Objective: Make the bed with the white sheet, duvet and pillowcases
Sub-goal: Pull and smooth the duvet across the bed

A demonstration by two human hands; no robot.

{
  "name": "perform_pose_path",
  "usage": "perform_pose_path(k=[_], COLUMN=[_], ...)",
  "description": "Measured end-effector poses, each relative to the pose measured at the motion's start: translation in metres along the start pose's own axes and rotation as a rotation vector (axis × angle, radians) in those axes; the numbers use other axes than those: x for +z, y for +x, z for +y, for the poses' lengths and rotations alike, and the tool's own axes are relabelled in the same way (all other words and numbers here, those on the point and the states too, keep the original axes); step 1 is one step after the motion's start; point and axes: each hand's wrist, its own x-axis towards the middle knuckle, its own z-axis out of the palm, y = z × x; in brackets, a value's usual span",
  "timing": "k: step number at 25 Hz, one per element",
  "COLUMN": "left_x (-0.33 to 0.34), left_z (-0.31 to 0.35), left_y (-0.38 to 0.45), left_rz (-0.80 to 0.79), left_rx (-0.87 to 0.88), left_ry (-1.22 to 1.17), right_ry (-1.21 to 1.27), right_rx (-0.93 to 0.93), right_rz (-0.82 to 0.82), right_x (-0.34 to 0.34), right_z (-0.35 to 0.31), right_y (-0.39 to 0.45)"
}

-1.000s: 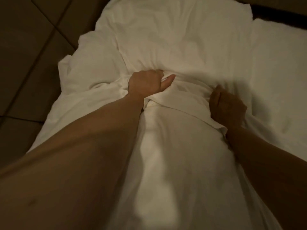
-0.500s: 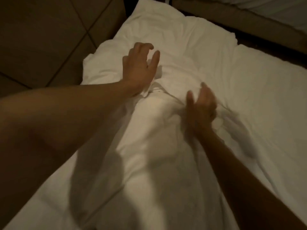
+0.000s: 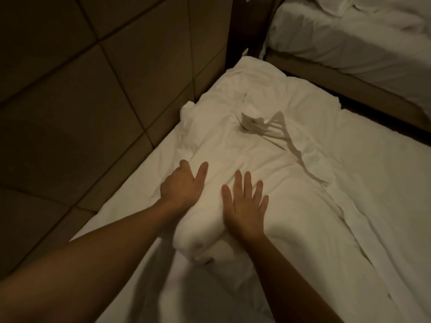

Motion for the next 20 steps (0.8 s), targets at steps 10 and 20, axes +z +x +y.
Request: perform_pose_path(k=[10, 20], left_x=[-0.058, -0.019], left_z=[-0.057, -0.148], left_y=[-0.031, -0.085], left_rz=[0.098, -0.010], left_rx=[0.040, -0.120], left_ry=[-0.133, 0.088], right_ry=[-0.017, -0.258], right_rx=[-0.173, -0.261], right_rz=[0.109, 0.076], right_x=[0.007, 0.028], right_z=[-0.068, -0.040], right_y=[-0.049, -0.037])
